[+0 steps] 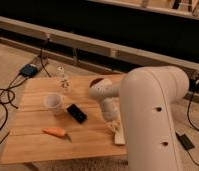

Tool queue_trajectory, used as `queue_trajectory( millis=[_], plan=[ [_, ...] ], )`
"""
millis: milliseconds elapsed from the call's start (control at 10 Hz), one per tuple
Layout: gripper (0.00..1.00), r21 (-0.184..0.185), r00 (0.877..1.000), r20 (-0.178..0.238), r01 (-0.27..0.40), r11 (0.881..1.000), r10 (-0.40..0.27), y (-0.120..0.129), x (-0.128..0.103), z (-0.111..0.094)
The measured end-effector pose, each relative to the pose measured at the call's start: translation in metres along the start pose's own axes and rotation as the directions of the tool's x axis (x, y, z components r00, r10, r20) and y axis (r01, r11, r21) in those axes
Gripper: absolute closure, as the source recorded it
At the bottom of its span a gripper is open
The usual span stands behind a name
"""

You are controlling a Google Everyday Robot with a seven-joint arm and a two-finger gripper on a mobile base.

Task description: Wipe the white sponge on the table

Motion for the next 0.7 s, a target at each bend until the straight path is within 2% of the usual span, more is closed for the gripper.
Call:
queue_trajectory(
  millis=[400, 700],
  plan=[
    [1.00, 0.038, 0.998, 0.033, -0.061, 0.997, 0.060, -0.031, -0.026, -0.002],
    [1.00, 0.064, 0.996, 0.062, -0.070, 0.995, 0.066, -0.041, -0.050, -0.010]
  ],
)
